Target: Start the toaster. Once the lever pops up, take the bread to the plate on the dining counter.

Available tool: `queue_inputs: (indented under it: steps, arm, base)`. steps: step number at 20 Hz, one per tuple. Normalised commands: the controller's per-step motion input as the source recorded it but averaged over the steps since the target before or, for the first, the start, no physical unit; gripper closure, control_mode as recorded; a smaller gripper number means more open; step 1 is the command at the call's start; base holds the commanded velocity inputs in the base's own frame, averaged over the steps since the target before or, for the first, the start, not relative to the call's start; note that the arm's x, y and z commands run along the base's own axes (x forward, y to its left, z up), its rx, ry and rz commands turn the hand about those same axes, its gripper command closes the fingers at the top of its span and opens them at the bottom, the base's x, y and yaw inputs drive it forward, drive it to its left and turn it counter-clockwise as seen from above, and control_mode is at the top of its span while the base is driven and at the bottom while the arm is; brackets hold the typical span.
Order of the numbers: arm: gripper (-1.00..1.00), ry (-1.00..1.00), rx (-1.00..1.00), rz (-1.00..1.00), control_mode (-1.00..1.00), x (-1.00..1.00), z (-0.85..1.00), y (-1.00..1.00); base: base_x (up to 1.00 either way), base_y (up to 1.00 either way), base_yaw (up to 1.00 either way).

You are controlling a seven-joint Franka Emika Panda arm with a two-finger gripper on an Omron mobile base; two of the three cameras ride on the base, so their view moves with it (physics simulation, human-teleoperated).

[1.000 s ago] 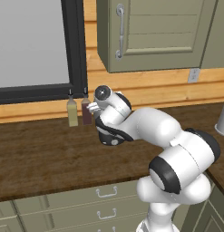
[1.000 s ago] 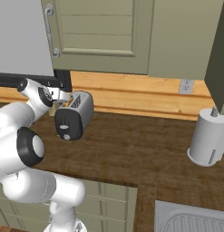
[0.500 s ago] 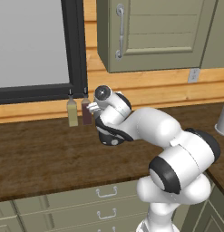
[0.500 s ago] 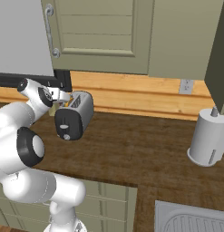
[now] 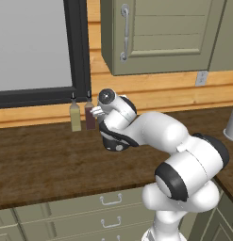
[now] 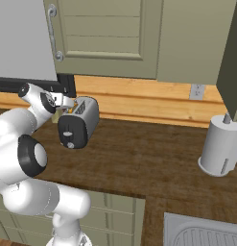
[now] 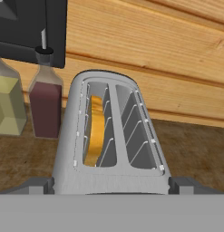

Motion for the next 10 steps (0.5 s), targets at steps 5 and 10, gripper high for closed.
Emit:
queue_inputs:
  steps: [5,10]
  arm:
    - [-1.0,0.0,0.0,0.0,-1.0,0.0,0.0,0.0]
    - [-1.0,0.0,0.0,0.0,-1.0,0.0,0.0,0.0]
  base:
    - [0.0,0.0,0.0]
    - [0.0,0.0,0.0]
